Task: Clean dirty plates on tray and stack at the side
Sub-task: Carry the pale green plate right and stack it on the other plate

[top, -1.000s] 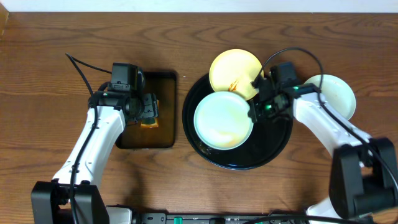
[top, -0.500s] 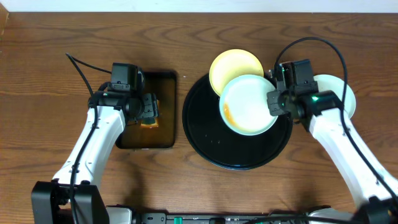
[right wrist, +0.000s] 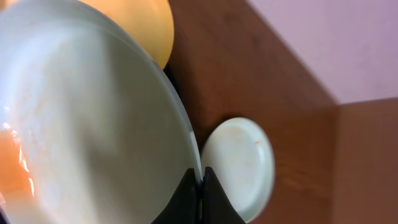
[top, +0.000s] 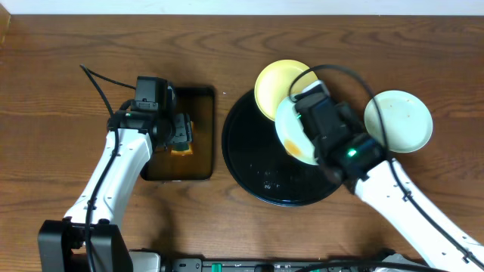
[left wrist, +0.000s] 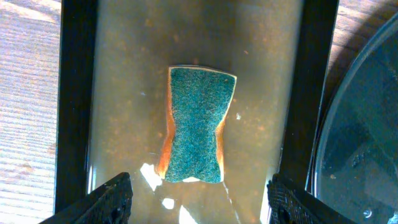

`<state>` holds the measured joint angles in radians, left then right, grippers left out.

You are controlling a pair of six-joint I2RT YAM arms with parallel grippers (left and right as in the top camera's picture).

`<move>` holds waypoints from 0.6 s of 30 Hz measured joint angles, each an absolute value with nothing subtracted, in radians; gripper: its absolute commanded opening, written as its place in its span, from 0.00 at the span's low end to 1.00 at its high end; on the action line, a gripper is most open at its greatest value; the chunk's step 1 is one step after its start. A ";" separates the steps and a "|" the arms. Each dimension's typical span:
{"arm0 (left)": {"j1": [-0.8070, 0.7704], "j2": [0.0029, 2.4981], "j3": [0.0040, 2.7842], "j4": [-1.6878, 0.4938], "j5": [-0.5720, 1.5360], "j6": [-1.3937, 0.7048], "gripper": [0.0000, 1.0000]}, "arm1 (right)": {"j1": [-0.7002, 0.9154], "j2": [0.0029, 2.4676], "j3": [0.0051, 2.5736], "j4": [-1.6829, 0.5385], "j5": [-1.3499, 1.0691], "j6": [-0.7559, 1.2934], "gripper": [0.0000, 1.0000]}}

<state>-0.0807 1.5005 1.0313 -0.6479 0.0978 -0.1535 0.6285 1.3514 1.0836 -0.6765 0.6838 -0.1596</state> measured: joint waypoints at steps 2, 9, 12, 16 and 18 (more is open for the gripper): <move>-0.081 1.501 1.031 -0.648 0.098 -0.154 0.71 | 0.701 1.352 1.084 -0.671 0.805 -0.171 0.01; -0.081 1.501 1.031 -0.648 0.098 -0.154 0.71 | 0.784 1.351 1.084 -0.651 1.013 -0.197 0.01; -0.081 1.501 1.031 -0.648 0.098 -0.154 0.71 | 0.784 1.351 1.084 -0.639 1.045 -0.198 0.01; -0.081 1.501 1.031 -0.648 0.098 -0.154 0.71 | 0.780 1.351 1.084 -0.621 1.054 -0.187 0.01; -0.081 1.501 1.031 -0.648 0.098 -0.154 0.71 | 0.760 1.351 1.084 -0.616 1.049 -0.155 0.01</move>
